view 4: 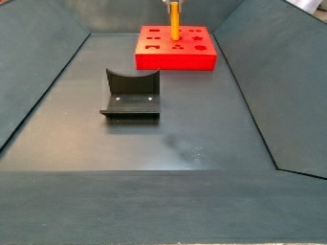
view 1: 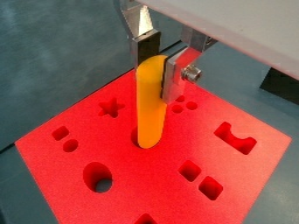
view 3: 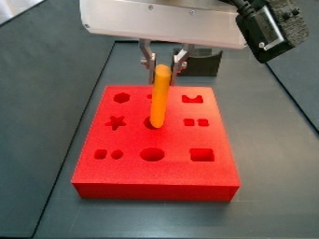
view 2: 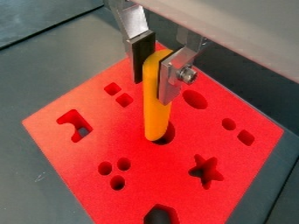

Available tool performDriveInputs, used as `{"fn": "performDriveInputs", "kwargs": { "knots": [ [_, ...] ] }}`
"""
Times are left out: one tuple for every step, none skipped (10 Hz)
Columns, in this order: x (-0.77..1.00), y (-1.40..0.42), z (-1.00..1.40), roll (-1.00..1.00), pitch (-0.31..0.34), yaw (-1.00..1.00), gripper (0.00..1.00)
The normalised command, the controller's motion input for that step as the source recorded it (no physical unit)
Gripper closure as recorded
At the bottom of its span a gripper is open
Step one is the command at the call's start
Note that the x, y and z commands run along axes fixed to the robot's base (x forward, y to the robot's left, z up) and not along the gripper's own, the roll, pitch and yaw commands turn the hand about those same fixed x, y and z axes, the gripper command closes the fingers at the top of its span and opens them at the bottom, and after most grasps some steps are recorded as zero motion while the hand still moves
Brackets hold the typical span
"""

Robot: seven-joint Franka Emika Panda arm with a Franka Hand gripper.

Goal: Pick up the oval object. Move up. Move to above the board. Insert the oval object.
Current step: Insert the oval object.

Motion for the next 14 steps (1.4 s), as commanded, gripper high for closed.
{"fn": "performDriveInputs", "kwargs": {
  "knots": [
    [0.00,-0.04,-0.03,0.02,0.000,0.00,1.00],
    [0.00,-0.05,0.00,0.03,0.000,0.00,1.00],
    [0.00,-0.05,0.00,0.03,0.000,0.00,1.00],
    [0.02,-0.06,0.00,0.06,0.003,0.00,1.00],
    [0.00,0.00,-0.32,0.05,0.000,0.00,1.00],
    [0.00,0.14,-0.70,0.02,0.000,-0.04,1.00],
    [-0.05,0.25,-0.82,0.01,0.000,0.00,1.00],
    [0.00,0.19,-0.61,0.00,0.000,0.00,1.00],
    [-0.01,0.12,-0.49,0.00,0.000,-0.03,1.00],
    [-0.03,0.01,-0.61,0.02,0.000,-0.11,1.00],
    [0.00,0.00,-0.83,0.12,0.000,-0.30,1.00],
    [0.00,-0.05,-0.89,0.12,-0.086,-0.40,1.00],
    [-0.01,-0.05,-0.74,0.00,-0.237,-0.29,1.00],
    [-0.07,0.00,-0.60,-0.04,-0.324,-0.20,1.00]
  ]
}}
